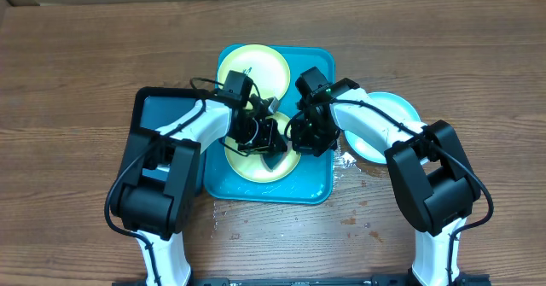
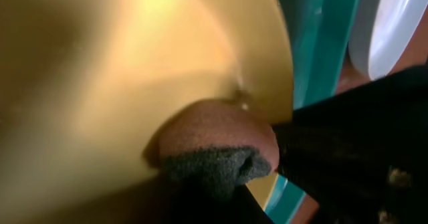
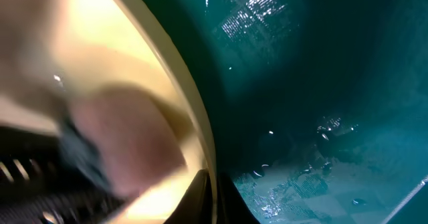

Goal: Clean dirty plates on tray and stack at the side
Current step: 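Scrub the yellow plate with the sponge in the left gripper, then return the sponge to the black tray with the left gripper, then lift the yellow plate with the right gripper and tilt it, then carry the yellow plate right and stack it on the white plate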

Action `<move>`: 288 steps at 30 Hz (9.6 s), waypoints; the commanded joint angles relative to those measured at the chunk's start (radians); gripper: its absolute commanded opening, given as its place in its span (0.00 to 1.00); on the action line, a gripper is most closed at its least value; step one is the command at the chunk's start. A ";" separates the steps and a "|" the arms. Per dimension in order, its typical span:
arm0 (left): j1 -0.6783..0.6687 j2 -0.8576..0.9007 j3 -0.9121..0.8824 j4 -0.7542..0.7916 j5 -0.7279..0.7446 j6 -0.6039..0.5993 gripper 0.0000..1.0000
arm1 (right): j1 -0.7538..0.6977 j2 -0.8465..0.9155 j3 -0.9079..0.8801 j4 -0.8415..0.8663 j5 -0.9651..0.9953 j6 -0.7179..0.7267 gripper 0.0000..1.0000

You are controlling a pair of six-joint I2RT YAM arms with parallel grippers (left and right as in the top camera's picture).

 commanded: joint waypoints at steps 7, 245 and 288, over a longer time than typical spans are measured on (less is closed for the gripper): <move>-0.003 0.025 -0.014 -0.248 -0.377 -0.099 0.04 | 0.003 0.016 -0.007 -0.002 0.065 -0.019 0.04; 0.427 -0.838 0.637 -0.730 -0.527 -0.003 1.00 | -0.344 -0.214 0.442 -0.350 0.045 -0.237 0.48; 0.427 -0.831 0.637 -0.824 -0.527 0.005 1.00 | -0.054 0.014 0.458 -0.114 0.218 -0.200 0.04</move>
